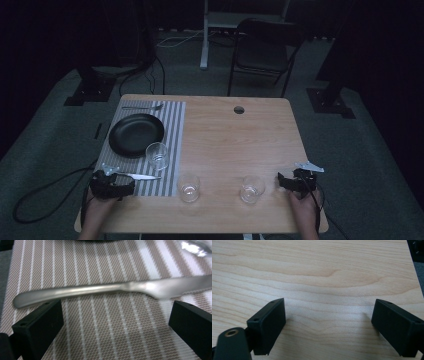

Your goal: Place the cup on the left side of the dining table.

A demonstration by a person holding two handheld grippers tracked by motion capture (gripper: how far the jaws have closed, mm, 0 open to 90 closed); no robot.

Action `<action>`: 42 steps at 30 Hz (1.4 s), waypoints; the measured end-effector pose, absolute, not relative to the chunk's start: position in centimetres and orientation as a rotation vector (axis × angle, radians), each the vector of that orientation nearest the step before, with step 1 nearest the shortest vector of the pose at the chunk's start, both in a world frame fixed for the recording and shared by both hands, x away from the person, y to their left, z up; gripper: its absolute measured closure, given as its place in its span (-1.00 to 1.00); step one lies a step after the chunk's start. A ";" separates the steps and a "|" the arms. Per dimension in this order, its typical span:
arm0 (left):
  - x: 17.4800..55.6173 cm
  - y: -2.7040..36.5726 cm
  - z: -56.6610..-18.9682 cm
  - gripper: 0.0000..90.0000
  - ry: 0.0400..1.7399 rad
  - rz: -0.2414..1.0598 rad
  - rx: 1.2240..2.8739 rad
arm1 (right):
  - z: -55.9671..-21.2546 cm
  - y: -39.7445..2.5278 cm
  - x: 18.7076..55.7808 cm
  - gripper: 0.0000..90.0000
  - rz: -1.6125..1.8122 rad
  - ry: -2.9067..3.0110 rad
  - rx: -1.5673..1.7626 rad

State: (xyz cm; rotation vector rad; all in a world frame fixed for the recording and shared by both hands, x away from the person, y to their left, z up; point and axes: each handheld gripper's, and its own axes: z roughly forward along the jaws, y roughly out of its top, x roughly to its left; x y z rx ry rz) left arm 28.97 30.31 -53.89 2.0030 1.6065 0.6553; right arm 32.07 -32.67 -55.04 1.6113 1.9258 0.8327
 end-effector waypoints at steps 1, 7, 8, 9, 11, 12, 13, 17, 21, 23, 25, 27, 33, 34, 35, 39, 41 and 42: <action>28.8 30.5 -54.0 -1.00 1.604 0.663 1.992 | -55.0 -32.7 32.1 -0.74 0.833 1.925 1.611; 28.1 31.1 -54.3 -1.00 1.607 0.674 1.940 | -55.0 -32.7 32.1 -0.74 0.832 1.926 1.611; 28.0 31.2 -54.4 -1.00 1.619 0.671 1.926 | -55.0 -32.7 32.1 -0.74 0.833 1.926 1.611; 28.0 31.2 -54.4 -1.00 1.623 0.678 1.917 | -55.0 -32.7 32.1 -0.74 0.833 1.925 1.611; 27.8 31.3 -54.6 -1.00 1.626 0.681 1.894 | -55.0 -32.7 32.1 -0.74 0.833 1.925 1.611; 27.7 31.3 -54.6 -1.00 1.631 0.679 1.892 | -55.0 -32.7 32.1 -0.74 0.833 1.925 1.611; 27.7 31.2 -54.6 -1.00 1.629 0.687 1.891 | -55.0 -32.7 32.1 -0.74 0.833 1.925 1.611; 27.6 31.4 -54.6 -1.00 1.658 0.673 1.871 | -55.0 -32.7 32.1 -0.74 0.833 1.926 1.611; 27.6 31.4 -54.6 -1.00 1.659 0.672 1.872 | -55.0 -32.7 32.1 -0.74 0.833 1.926 1.611; 27.6 31.4 -54.6 -1.00 1.658 0.671 1.874 | -55.0 -32.7 32.1 -0.74 0.833 1.925 1.611; 27.7 31.4 -54.6 -1.00 1.651 0.670 1.877 | -55.0 -32.7 32.1 -0.74 0.833 1.926 1.611; 27.7 31.6 -54.6 -1.00 1.632 0.659 1.889 | -55.0 -32.7 32.1 -0.74 0.833 1.926 1.611; 27.7 31.7 -54.6 -1.00 1.626 0.657 1.892 | -55.0 -32.7 32.1 -0.74 0.832 1.926 1.612; 27.7 31.7 -54.6 -1.00 1.626 0.657 1.892 | -55.0 -32.7 32.1 -0.74 0.833 1.926 1.612; 27.7 31.7 -54.6 -1.00 1.626 0.657 1.892 | -55.0 -32.7 32.1 -0.74 0.832 1.926 1.612; 27.7 31.7 -54.6 -1.00 1.626 0.657 1.893 | -55.0 -32.7 32.1 -0.74 0.832 1.926 1.612; 27.7 31.7 -54.6 -1.00 1.626 0.657 1.893 | -55.0 -32.7 32.1 -0.74 0.832 1.926 1.612; 27.7 31.7 -54.6 -1.00 1.626 0.656 1.893 | -55.0 -32.7 32.1 -0.74 0.833 1.926 1.612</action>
